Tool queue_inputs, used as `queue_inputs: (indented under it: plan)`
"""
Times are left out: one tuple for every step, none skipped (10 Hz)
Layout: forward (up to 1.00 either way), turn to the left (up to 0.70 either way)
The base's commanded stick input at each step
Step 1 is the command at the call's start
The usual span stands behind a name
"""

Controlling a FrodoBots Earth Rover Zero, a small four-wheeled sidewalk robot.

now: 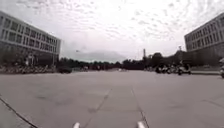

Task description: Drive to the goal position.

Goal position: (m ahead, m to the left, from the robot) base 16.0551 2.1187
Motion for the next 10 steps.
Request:
queue_inputs:
  plan:
    - [0.7,0.0]
    - [0.7,0.0]
    - [0.7,0.02]
    - [0.7,0.12]
    - [0.7,0.14]
    - [0.7,0.14]
    - [0.7,0.14]
    - [0.7,0.12]
    - [0.7,0.05]
    - [0.7,0.01]
